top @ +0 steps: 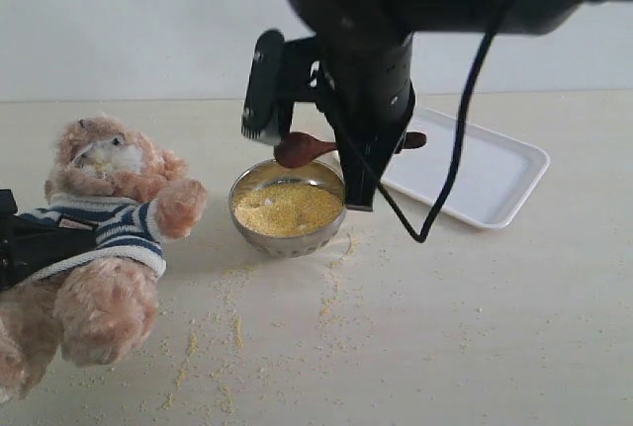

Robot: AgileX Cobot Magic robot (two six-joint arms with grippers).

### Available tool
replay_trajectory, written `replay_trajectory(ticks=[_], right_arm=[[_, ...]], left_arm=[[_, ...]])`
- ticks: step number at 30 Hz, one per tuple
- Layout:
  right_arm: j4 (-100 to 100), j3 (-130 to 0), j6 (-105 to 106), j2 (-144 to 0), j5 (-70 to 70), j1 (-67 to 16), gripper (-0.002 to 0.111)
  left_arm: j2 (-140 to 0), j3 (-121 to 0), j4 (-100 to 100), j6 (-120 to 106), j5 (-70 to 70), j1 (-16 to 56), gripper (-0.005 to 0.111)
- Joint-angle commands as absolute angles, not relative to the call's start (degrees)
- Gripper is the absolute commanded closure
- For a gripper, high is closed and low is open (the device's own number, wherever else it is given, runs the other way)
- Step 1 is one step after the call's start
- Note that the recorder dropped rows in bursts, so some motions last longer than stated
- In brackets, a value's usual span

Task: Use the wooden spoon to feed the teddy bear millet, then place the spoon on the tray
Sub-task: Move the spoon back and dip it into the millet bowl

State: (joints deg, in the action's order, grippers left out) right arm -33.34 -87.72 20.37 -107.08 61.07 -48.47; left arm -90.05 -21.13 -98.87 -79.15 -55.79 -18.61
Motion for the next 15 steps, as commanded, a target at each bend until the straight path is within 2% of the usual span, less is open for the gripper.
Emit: replay_trajectory(ticks=[1,15], right_arm=[[-41.4,-88.1,19.5,-110.3,62.7,-51.2,0.108],[-45.3,-88.1,17.5,-115.8,61.9,-53.8,0.108]], left_arm=[[-90.0,-21.3,-99.9,-78.9,-57.6,-18.7,0.102],[-90.0,-21.3,-99.9,-78.9,-58.0,-18.7,0.102]])
